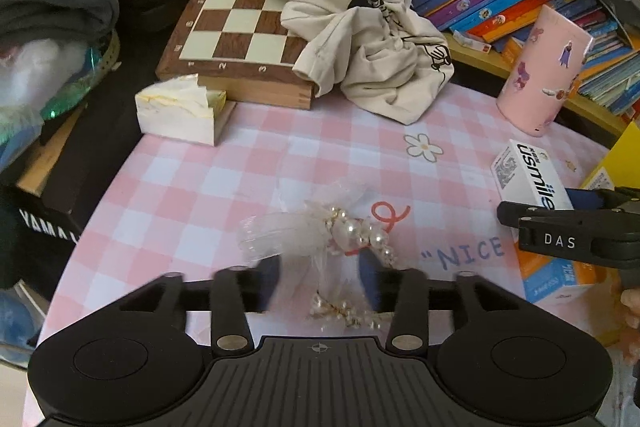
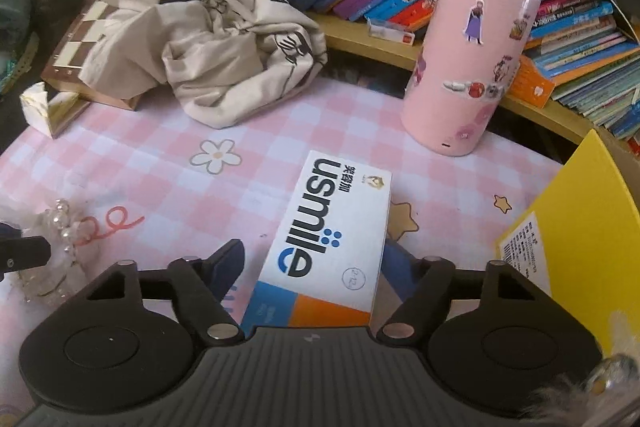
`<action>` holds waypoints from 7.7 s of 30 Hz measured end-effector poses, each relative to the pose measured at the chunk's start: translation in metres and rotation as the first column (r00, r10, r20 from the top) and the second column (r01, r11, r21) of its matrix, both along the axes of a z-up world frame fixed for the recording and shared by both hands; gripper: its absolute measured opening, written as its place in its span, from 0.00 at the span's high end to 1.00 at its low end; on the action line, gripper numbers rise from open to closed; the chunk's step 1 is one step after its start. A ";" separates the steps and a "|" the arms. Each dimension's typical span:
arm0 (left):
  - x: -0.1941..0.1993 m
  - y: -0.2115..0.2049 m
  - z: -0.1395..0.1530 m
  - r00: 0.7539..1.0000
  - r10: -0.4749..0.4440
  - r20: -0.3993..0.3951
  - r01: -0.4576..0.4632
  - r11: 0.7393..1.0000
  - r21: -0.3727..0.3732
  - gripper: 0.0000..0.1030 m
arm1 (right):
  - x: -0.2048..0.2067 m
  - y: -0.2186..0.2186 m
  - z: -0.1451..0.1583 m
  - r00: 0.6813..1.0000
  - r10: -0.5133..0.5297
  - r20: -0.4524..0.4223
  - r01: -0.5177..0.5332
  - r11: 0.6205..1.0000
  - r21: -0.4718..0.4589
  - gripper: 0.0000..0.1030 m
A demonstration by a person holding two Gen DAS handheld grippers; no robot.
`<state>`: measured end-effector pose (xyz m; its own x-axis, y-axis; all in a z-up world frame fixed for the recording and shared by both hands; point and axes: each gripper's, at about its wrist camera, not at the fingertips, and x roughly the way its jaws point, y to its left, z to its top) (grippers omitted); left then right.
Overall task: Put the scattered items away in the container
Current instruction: 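Close the right gripper on the Usmile box while the left grasps the plastic-wrapped hair band, then lift the Usmile box with the right tool while the left carries the hair band toward the yellow box, then drop the Usmile box into the yellow box while the left releases the hair band inside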
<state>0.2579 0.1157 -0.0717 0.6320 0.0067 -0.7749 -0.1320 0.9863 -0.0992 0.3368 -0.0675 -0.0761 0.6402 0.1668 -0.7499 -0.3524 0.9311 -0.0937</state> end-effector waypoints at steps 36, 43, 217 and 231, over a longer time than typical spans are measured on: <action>-0.074 -0.020 0.055 0.983 -0.067 0.168 0.108 0.962 -0.249 1.00 | -0.110 -0.050 0.040 0.993 0.090 -0.070 -0.077 0.981 0.177 0.48; -0.103 -0.022 0.065 0.979 -0.085 0.184 0.131 0.959 -0.250 1.00 | -0.142 -0.054 0.047 0.994 0.095 -0.058 -0.083 0.981 0.174 0.48; -0.077 -0.330 0.111 0.855 -0.375 0.359 0.370 0.925 0.087 0.13 | -0.003 -0.273 0.115 0.967 0.245 0.075 -0.254 0.953 0.166 0.17; -0.121 -0.302 0.113 0.865 -0.322 0.385 0.320 0.945 0.073 0.12 | -0.085 -0.301 0.130 0.979 0.056 0.195 -0.094 0.976 0.196 0.14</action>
<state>0.1373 -0.1858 0.0416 0.8486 -0.2442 -0.4694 0.2397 0.9683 -0.0705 0.2513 -0.3685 0.0538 0.7459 0.3559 -0.5630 -0.4162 0.9090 0.0232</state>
